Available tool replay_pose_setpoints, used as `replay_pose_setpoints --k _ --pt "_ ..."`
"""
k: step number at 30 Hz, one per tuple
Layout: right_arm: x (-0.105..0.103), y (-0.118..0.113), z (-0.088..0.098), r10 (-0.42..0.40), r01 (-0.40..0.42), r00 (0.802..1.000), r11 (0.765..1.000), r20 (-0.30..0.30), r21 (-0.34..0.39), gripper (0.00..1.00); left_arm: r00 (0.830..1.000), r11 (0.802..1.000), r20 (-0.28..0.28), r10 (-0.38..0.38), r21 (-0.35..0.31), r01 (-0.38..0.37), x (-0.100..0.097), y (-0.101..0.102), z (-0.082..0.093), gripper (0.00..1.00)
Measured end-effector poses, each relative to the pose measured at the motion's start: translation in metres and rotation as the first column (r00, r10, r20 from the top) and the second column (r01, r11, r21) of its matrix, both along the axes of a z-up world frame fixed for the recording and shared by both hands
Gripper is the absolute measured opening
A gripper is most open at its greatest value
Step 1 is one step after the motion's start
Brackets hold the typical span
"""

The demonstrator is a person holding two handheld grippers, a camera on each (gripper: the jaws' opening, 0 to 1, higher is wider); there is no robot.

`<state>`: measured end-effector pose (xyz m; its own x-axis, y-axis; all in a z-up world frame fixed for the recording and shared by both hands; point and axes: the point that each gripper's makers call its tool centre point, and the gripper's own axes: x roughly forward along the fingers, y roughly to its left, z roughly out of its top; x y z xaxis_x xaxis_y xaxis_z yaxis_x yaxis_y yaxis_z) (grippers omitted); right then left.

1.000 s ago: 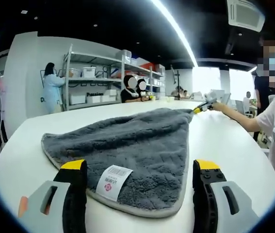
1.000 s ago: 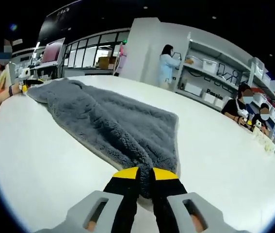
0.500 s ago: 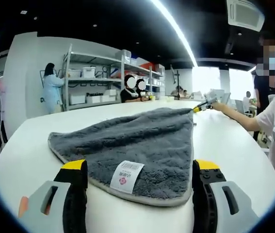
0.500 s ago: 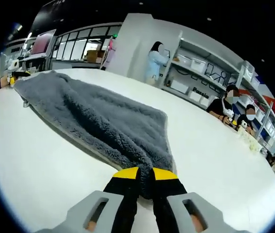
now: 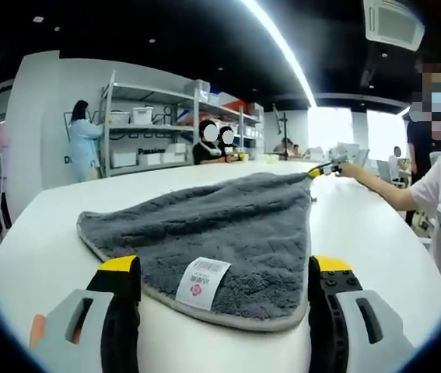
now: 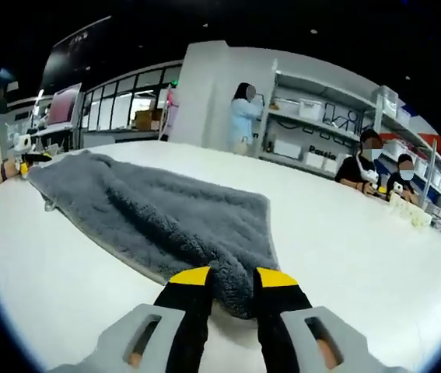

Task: Fold the towel on the table until its edges align and the towel forms a compact rectangular stack.

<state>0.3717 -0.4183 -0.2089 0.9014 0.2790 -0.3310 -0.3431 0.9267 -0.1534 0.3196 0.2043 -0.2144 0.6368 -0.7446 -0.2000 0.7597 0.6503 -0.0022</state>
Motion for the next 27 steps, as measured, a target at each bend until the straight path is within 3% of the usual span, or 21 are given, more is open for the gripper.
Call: replay_pose_setpoints --k 5,12,19,27 --pt "0.001 0.0 0.007 -0.006 0.005 0.999 1.0 0.032 0.017 0.25 1.0 1.0 0.0 0.001 0.001 -0.001 0.0 0.0 0.0 0.87" --pt "0.0 0.005 0.023 0.007 -0.017 0.995 0.995 0.097 0.1 0.29 1.0 1.0 0.0 0.001 -0.001 -0.001 -0.001 -0.001 0.0 0.87" --pt "-0.003 0.016 0.045 0.035 -0.07 0.98 0.981 0.195 0.18 0.34 1.0 1.0 -0.001 0.001 0.0 -0.001 0.0 -0.001 0.0 0.87" --pt "-0.006 0.026 0.056 0.065 -0.12 0.968 0.969 0.243 0.217 0.44 1.0 1.0 -0.001 0.001 -0.003 -0.001 0.0 0.0 0.0 0.87"
